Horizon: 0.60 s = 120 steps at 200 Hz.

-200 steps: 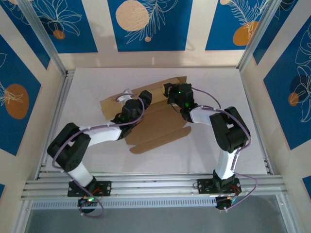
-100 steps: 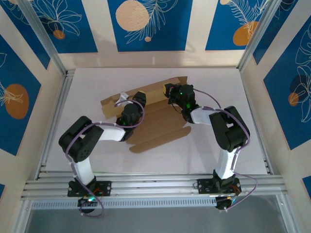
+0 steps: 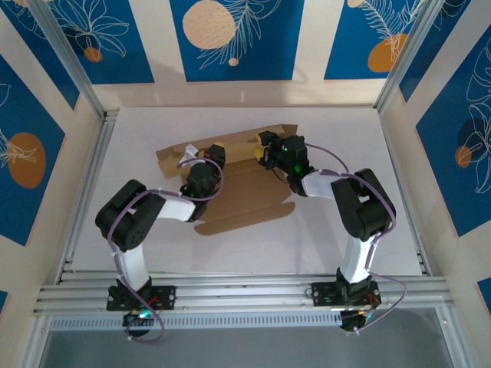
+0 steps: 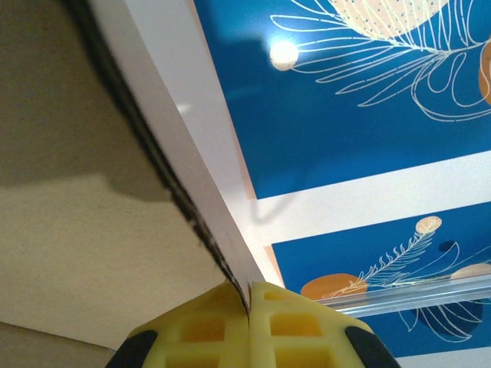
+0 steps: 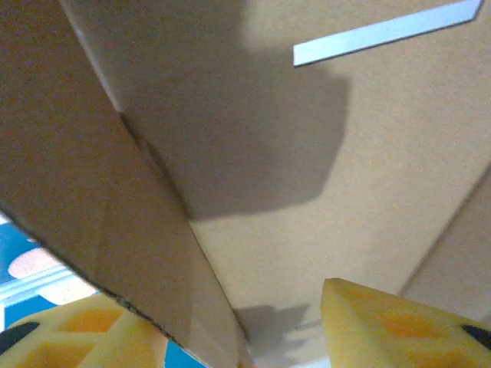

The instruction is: Fold the paper box

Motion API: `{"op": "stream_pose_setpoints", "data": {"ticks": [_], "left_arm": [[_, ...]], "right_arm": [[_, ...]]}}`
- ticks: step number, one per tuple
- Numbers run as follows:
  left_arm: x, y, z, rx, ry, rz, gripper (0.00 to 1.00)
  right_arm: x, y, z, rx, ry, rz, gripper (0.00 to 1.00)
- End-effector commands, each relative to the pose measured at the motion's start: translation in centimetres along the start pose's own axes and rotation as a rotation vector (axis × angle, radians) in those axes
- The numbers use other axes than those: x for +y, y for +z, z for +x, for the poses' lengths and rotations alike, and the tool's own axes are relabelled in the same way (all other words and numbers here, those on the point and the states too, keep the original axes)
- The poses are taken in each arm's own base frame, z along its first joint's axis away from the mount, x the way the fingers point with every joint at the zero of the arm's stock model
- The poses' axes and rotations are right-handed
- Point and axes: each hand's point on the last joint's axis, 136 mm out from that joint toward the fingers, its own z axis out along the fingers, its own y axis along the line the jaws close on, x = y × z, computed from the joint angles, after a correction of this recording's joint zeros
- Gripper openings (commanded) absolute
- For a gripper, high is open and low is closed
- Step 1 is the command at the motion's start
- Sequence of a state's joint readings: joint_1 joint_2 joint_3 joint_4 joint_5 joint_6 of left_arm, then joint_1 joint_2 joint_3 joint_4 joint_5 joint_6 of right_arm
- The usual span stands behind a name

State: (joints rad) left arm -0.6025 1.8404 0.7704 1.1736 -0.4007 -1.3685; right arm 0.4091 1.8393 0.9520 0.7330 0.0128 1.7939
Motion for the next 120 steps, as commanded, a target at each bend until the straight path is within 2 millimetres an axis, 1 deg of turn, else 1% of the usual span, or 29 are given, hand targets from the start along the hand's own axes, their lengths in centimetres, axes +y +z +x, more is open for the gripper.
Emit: {"op": "stream_pose_setpoints", "data": {"ticks": [1, 17, 33, 34, 43, 55, 67, 79, 90, 93, 100, 102, 109, 120], "left_arm": [[-0.4, 0.3, -1.6, 0.002, -0.017, 0.008, 0.0], [-0.4, 0.4, -1.8, 0.056, -0.002, -0.026, 0.0], [-0.4, 1.0, -1.5, 0.154, 0.014, -0.071, 0.0], [-0.3, 1.0, -1.4, 0.163, 0.014, -0.077, 0.0], [-0.2, 1.5, -1.2, 0.223, 0.013, -0.098, 0.0], [0.2, 1.9, -1.0, 0.29, -0.003, -0.118, 0.0], [0.8, 2.4, -0.8, 0.352, -0.022, -0.138, 0.0], [1.2, 2.8, -0.6, 0.403, -0.03, -0.15, 0.0], [0.9, 3.2, -0.3, 0.447, -0.028, -0.142, 0.0], [0.8, 3.3, -0.2, 0.458, -0.026, -0.138, 0.0], [0.5, 3.5, 0.0, 0.483, -0.021, -0.133, 0.0], [0.5, 3.6, 0.1, 0.488, -0.019, -0.132, 0.0], [0.4, 3.8, 0.2, 0.512, -0.015, -0.137, 0.0], [-0.1, 4.1, 0.4, 0.545, -0.007, -0.129, 0.0]], "right_arm": [[-0.2, -1.6, 0.7, 0.078, -0.055, 0.073, 0.59], [-0.2, -3.0, 1.0, 0.123, -0.125, 0.15, 0.63], [0.4, -4.9, 1.5, 0.166, -0.237, 0.238, 0.66], [0.7, -5.1, 1.6, 0.172, -0.258, 0.243, 0.66], [0.4, -6.4, 1.9, 0.193, -0.308, 0.319, 0.69], [0.8, -8.0, 2.9, 0.248, -0.398, 0.39, 0.7], [1.5, -9.4, 3.8, 0.296, -0.482, 0.423, 0.7], [2.6, -10.6, 5.0, 0.353, -0.561, 0.408, 0.69], [3.7, -11.3, 5.8, 0.39, -0.627, 0.382, 0.67], [4.2, -11.6, 6.1, 0.395, -0.657, 0.375, 0.67], [4.8, -12.0, 6.3, 0.395, -0.7, 0.377, 0.66], [5.4, -12.1, 6.4, 0.39, -0.726, 0.372, 0.66], [6.3, -12.2, 6.4, 0.379, -0.777, 0.371, 0.66], [7.6, -12.1, 5.8, 0.333, -0.856, 0.388, 0.65]]}}
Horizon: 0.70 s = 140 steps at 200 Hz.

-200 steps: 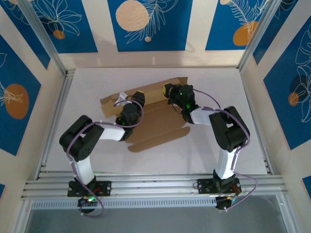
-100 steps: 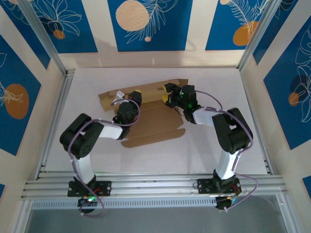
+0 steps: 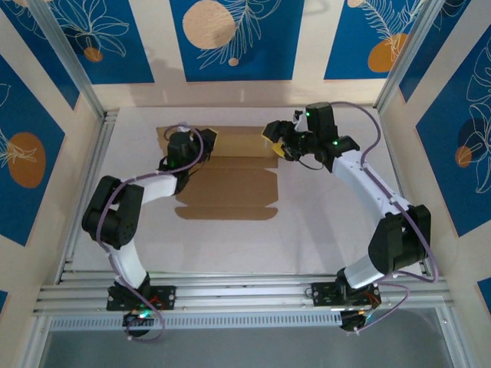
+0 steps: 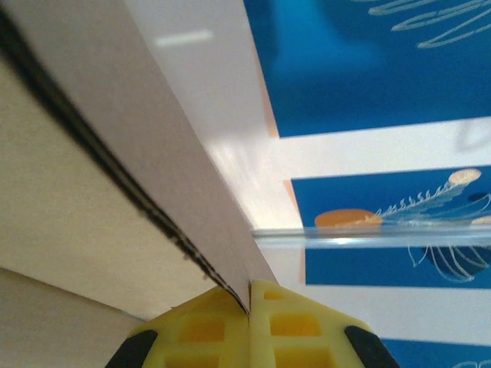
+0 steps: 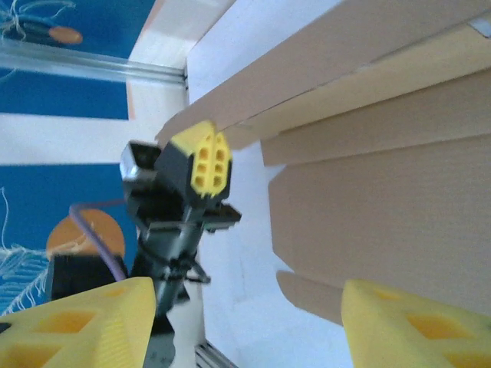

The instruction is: Fold the paper box

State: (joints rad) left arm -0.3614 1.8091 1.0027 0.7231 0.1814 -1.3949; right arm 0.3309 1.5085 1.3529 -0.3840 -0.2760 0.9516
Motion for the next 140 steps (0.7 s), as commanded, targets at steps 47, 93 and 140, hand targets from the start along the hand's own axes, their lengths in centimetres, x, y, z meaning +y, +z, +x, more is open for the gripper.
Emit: {"op": "stream_pose_setpoints", "data": {"ticks": [47, 93, 140], "left_arm": [[-0.2, 1.8, 1.4, 0.295, -0.002, -0.009, 0.0], [0.3, 2.8, 1.1, 0.341, -0.012, 0.019, 0.0], [0.9, 2.9, 0.9, 0.323, -0.021, 0.05, 0.03]], "right_arm": [[0.8, -0.6, -3.9, 0.003, -0.184, 0.159, 0.43], [-1.2, 5.3, -5.7, 0.07, -0.434, 0.328, 0.52], [-6.2, 9.7, -5.5, 0.187, -0.545, 0.472, 0.52]]}}
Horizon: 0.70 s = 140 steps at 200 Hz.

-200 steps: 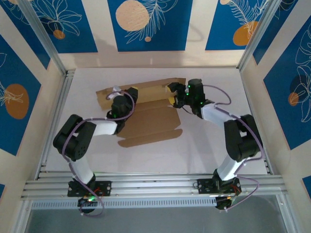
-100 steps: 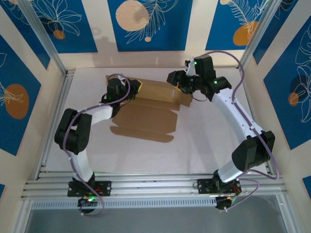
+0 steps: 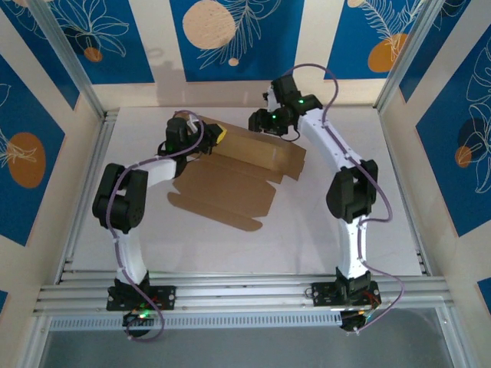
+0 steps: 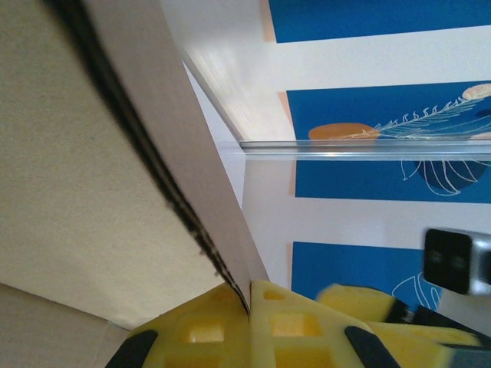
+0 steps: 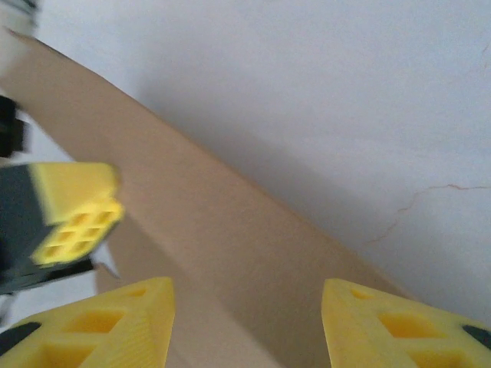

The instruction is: Fold the paper box

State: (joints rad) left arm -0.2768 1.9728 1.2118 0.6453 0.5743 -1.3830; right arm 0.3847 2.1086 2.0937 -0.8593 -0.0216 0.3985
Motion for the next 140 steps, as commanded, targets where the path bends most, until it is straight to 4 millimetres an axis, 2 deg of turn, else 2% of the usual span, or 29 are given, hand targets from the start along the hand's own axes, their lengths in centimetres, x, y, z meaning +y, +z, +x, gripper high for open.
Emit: {"op": "stream_pose_setpoints", "data": {"ticks": [1, 33, 46, 84, 129, 140], "left_arm": [[0.9, -0.1, 0.0, 0.015, -0.004, 0.01, 0.03], [0.9, -0.1, -0.1, 0.003, -0.017, 0.035, 0.08], [0.7, -0.3, -0.1, -0.008, -0.019, 0.053, 0.16], [0.0, -1.8, 0.0, -0.072, -0.011, 0.104, 0.27], [1.6, -3.4, 0.8, -0.148, -0.048, 0.134, 0.33], [1.3, -3.5, 1.2, -0.146, -0.04, 0.156, 0.33]], "right_arm": [[-1.7, 0.8, 1.3, 0.062, -0.103, 0.098, 0.52], [-2.3, 2.5, 2.4, 0.086, -0.172, 0.201, 0.52], [-2.6, 2.9, 2.8, 0.092, -0.18, 0.235, 0.5], [-2.9, 2.4, 3.2, 0.053, -0.188, 0.311, 0.48], [-2.6, 1.1, 4.1, -0.095, -0.21, 0.391, 0.47], [-2.4, 0.9, 4.5, -0.12, -0.211, 0.396, 0.46]]}}
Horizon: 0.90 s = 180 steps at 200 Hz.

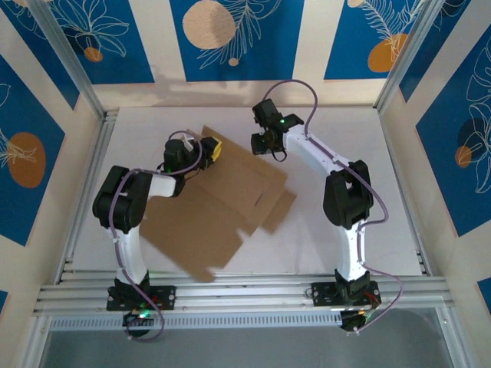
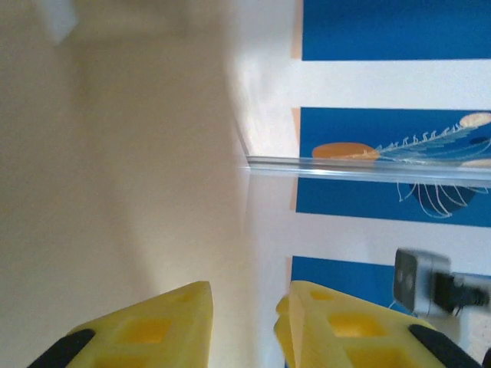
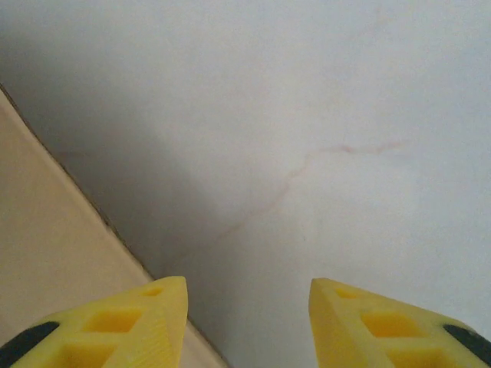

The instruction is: Fold the paper box

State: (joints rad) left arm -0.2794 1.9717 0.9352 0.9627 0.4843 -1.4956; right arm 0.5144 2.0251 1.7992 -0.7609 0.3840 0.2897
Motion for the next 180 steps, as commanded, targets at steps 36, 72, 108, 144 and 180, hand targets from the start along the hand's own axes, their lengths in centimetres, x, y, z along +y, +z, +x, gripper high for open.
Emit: {"op": "stream_pose_setpoints", "data": {"ticks": [36, 72, 108, 144, 180], "left_arm": [[-1.6, -1.2, 0.8, -0.029, 0.08, 0.062, 0.31], [-0.5, -3.1, 1.9, 0.01, 0.224, -0.172, 0.27], [1.6, -5.6, 2.3, 0.018, 0.311, -0.34, 0.26], [3.5, -4.6, 2.8, 0.066, 0.224, -0.313, 0.24], [5.1, -4.5, 2.8, 0.074, 0.21, -0.345, 0.22]], "right_arm": [[1.4, -2.6, -0.6, -0.096, 0.085, -0.135, 0.51], [3.0, -0.4, 0.1, 0.102, 0.084, -0.459, 0.62], [2.0, 4.4, 0.0, 0.211, 0.075, -0.542, 0.73], [3.2, 7.3, 0.7, 0.34, 0.118, -0.739, 0.72], [5.2, 7.4, 1.5, 0.372, 0.131, -0.883, 0.68]]}}
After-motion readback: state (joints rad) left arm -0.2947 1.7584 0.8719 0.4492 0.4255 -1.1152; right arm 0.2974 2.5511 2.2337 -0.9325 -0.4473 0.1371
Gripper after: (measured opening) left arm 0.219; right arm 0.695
